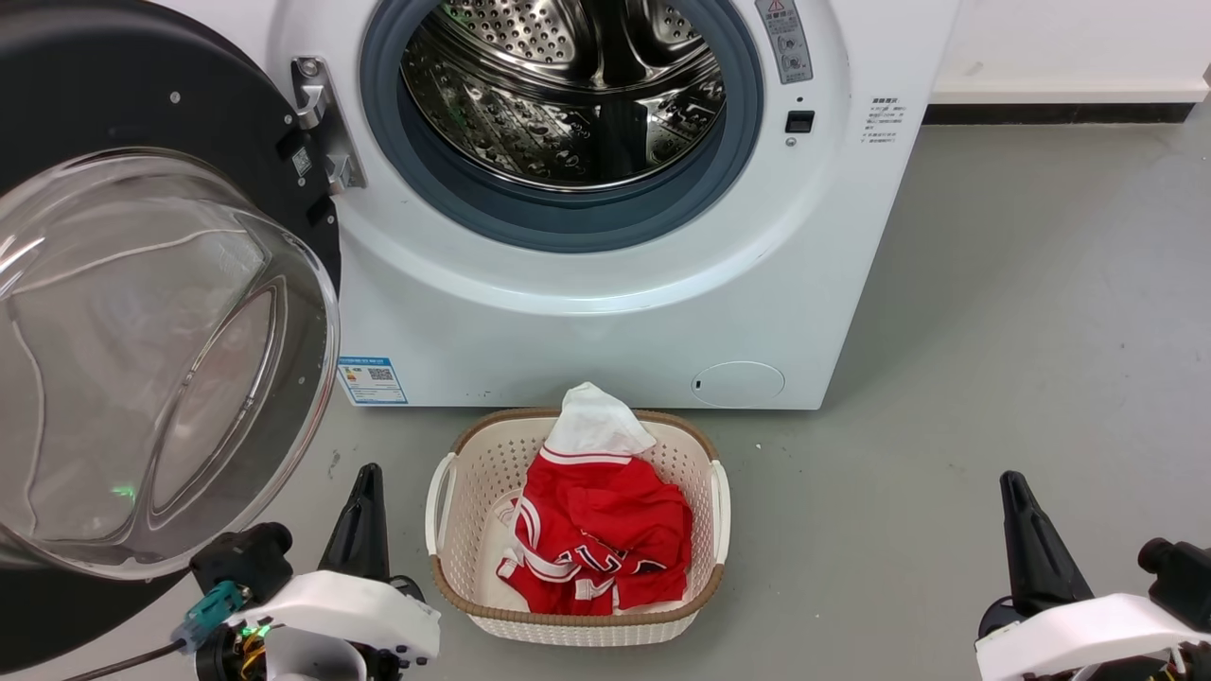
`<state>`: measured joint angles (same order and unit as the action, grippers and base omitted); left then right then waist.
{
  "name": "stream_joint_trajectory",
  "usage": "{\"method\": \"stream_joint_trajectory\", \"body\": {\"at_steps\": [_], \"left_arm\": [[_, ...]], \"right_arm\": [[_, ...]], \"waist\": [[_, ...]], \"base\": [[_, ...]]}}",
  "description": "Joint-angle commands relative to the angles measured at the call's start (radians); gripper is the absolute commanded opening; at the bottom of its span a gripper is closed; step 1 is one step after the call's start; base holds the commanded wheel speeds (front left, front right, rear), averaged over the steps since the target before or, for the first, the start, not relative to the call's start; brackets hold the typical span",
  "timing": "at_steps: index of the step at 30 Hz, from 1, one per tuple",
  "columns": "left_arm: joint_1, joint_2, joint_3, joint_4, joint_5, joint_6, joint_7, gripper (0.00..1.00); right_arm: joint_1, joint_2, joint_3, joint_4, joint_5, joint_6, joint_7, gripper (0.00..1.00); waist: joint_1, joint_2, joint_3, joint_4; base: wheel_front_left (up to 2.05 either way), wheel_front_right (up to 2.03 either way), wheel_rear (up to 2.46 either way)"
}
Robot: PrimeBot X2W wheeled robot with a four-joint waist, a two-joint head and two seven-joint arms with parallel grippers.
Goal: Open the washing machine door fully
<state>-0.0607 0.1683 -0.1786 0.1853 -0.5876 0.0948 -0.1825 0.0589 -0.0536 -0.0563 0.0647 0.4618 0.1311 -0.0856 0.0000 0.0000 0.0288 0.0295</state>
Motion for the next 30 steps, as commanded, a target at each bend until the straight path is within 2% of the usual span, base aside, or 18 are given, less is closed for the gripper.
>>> {"method": "stream_joint_trajectory", "body": {"at_steps": [1, 30], "left_arm": [[-0.025, -0.002, 0.014, -0.011, -0.033, -0.010, 0.007, 0.00], [-0.038, -0.038, 0.111, 0.014, -0.419, -0.093, 0.109, 0.00]], "right_arm": [[-0.034, -0.008, -0.002, -0.008, 0.038, 0.000, 0.004, 0.00], [-0.088, -0.014, -0.011, 0.062, 0.472, 0.000, 0.068, 0.00]], "waist": [[0.0000, 0.0000, 0.000, 0.000], [0.0000, 0.0000, -0.007, -0.008]], "base": [[0.00, 0.00, 0.00], [0.00, 0.00, 0.00]]}}
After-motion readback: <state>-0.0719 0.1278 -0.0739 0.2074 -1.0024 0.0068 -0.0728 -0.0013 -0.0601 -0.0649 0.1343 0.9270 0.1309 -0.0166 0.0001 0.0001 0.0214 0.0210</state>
